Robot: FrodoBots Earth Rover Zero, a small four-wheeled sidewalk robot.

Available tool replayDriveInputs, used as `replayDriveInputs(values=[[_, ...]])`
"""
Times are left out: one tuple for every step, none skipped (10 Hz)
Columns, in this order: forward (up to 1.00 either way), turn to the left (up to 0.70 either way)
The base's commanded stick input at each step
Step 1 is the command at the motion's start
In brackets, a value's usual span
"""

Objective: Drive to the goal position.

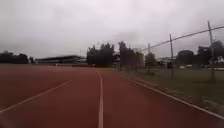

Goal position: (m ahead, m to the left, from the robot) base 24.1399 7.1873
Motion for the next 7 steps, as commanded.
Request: replayDriveInputs(values=[[0.70,0.10],[0.70,0.22],[0.70,0.35],[0.70,0.35],[0.70,0.35],[0.70,0.35],[0.70,0.35]])
